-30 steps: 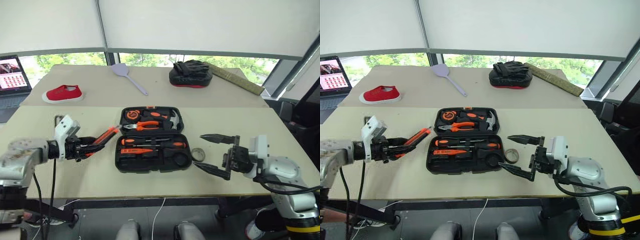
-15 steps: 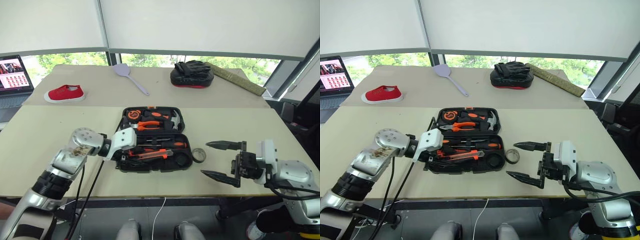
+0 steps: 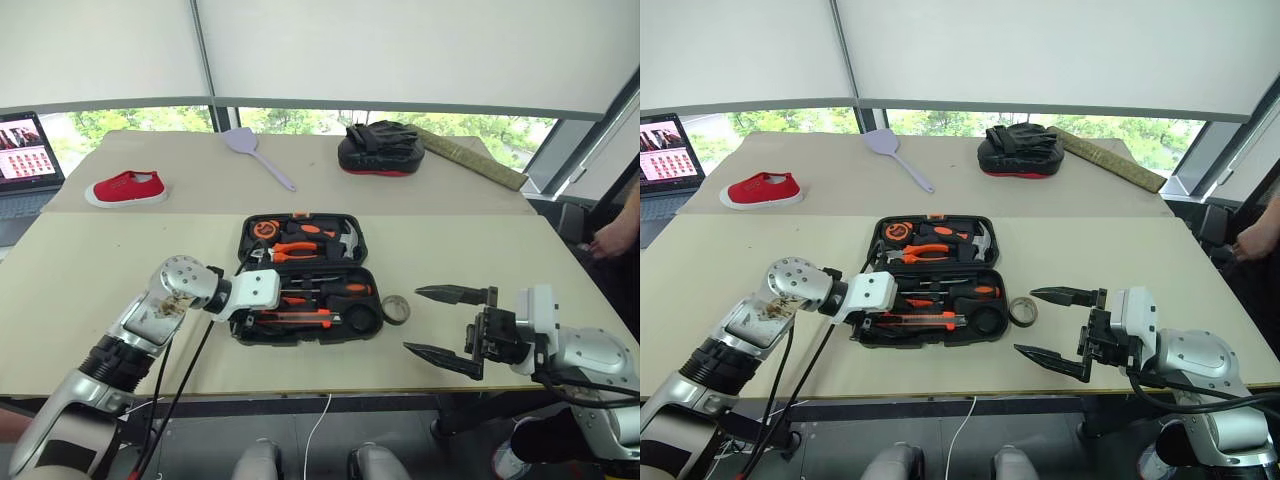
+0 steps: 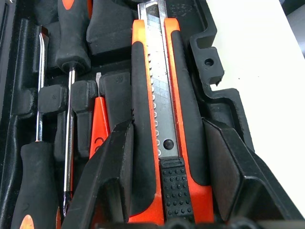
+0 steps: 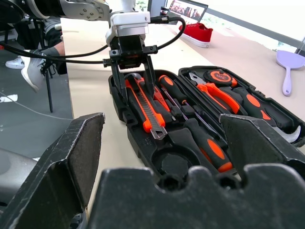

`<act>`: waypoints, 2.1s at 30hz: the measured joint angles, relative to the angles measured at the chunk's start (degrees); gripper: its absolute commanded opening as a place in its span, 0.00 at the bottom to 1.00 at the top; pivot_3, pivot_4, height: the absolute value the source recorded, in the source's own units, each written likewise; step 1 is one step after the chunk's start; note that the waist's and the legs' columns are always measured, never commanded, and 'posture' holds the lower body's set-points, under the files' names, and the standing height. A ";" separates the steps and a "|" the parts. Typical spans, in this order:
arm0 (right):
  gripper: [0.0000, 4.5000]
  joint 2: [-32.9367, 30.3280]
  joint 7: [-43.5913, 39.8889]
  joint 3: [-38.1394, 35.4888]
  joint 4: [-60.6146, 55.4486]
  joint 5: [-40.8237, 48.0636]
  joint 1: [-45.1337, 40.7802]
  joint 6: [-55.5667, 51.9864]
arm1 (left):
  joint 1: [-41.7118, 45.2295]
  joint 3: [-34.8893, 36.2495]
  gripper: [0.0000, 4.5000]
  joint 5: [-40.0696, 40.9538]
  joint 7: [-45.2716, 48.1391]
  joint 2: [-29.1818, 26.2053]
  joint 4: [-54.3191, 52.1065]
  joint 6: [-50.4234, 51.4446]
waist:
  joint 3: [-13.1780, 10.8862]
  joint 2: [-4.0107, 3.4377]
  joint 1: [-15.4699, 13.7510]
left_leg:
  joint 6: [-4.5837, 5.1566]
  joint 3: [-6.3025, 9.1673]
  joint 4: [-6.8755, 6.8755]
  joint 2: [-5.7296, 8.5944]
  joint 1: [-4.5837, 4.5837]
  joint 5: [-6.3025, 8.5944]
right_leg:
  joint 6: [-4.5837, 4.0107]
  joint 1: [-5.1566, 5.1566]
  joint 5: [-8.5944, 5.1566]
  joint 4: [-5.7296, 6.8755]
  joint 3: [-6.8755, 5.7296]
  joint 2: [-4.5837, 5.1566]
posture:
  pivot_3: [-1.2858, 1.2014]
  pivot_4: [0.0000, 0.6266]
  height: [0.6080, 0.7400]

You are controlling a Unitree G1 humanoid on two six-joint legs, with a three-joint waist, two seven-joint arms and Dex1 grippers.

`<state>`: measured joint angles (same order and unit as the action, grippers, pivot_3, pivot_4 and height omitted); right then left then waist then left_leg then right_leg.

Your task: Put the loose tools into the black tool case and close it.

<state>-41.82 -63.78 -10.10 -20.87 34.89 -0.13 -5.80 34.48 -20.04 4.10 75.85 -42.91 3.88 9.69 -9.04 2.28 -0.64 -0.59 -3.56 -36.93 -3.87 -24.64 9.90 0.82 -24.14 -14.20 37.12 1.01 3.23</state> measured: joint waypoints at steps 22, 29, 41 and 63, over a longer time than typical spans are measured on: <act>1.00 3.49 0.02 0.42 2.78 -0.99 -0.28 0.56 | -3.63 11.42 0.13 12.98 0.62 8.08 5.27 -1.95 | 0.01 -0.02 -0.01 | 0.01 0.00 -0.04 0.00 0.00 0.00 | -0.15 0.02 0.10 0.02 -0.01 0.00 | 0.52 0.24 1.00; 1.00 4.53 1.65 0.42 1.85 -1.10 1.98 0.56 | -6.42 10.02 0.01 8.65 -2.60 8.74 7.69 -5.18 | 0.01 -0.02 -0.05 | 0.01 0.01 -0.05 0.01 0.01 -0.01 | -0.11 0.05 0.11 0.01 -0.02 0.01 | 0.52 0.24 1.00; 1.00 4.46 2.70 0.41 0.14 -1.00 3.14 0.28 | -8.81 8.12 0.01 5.01 -6.46 8.81 5.33 -4.67 | 0.30 -0.37 -0.04 | 0.12 0.00 -0.02 0.02 0.58 0.07 | 0.05 0.68 -0.03 -0.08 -0.01 0.05 | 0.52 0.24 1.00; 1.00 0.44 0.75 -9.79 2.66 -0.07 10.44 0.69 | -14.06 24.91 0.69 24.72 0.50 2.08 1.56 0.84 | 0.73 -0.45 0.15 | 0.25 -0.03 0.10 0.04 0.76 0.28 | 0.03 0.85 -0.29 -0.15 -0.06 0.17 | 0.52 0.24 1.00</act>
<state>-41.38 -63.03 -19.89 -18.22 34.82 10.31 -5.11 20.42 4.88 28.81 76.35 -40.83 5.45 10.54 -8.31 1.83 -0.49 -0.35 -3.58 -36.83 -3.83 -23.88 10.19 0.85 -23.29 -14.49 36.97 0.96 3.40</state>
